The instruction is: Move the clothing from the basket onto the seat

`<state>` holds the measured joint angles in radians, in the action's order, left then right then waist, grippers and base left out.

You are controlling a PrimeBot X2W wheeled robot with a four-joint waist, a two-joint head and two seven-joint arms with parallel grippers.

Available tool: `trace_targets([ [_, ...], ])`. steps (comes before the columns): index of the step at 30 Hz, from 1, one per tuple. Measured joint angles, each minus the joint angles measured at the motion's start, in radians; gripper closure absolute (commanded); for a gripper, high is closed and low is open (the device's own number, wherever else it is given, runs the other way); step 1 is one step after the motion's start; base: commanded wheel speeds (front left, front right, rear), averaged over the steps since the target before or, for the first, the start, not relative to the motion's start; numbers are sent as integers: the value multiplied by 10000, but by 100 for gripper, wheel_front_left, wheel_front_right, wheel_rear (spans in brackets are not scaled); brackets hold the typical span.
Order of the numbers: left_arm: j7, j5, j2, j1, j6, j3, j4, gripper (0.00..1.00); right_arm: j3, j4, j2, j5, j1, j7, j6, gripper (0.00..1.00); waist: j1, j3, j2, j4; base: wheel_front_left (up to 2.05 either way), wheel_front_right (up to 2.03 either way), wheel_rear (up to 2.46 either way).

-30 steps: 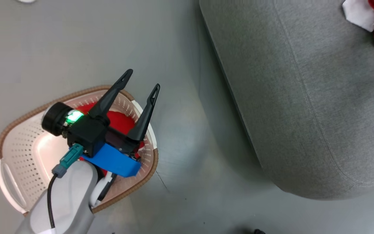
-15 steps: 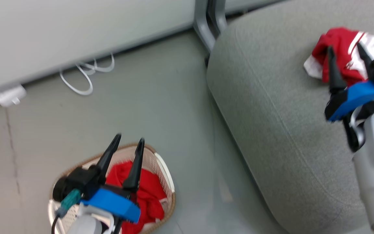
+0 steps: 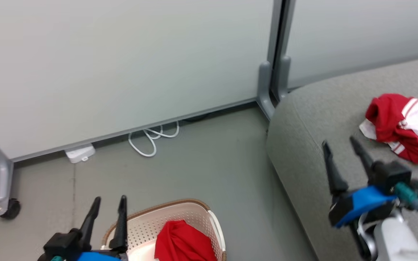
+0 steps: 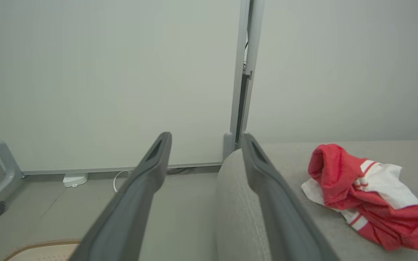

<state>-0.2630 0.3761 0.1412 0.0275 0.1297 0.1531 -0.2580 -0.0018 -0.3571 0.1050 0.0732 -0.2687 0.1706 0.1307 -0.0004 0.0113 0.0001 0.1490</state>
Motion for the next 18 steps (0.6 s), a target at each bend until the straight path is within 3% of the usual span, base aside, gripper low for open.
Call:
trace_targets([
  [9,0,-253,-270,694,0,-1415,96,0,407,1078,-512,-359,1754,-389,0,0,1,384,0,-790,0,0,0],
  [18,0,-349,-428,1086,0,-1766,215,0,573,1434,-537,-38,1967,-541,0,0,4,332,0,-1088,0,0,0],
])
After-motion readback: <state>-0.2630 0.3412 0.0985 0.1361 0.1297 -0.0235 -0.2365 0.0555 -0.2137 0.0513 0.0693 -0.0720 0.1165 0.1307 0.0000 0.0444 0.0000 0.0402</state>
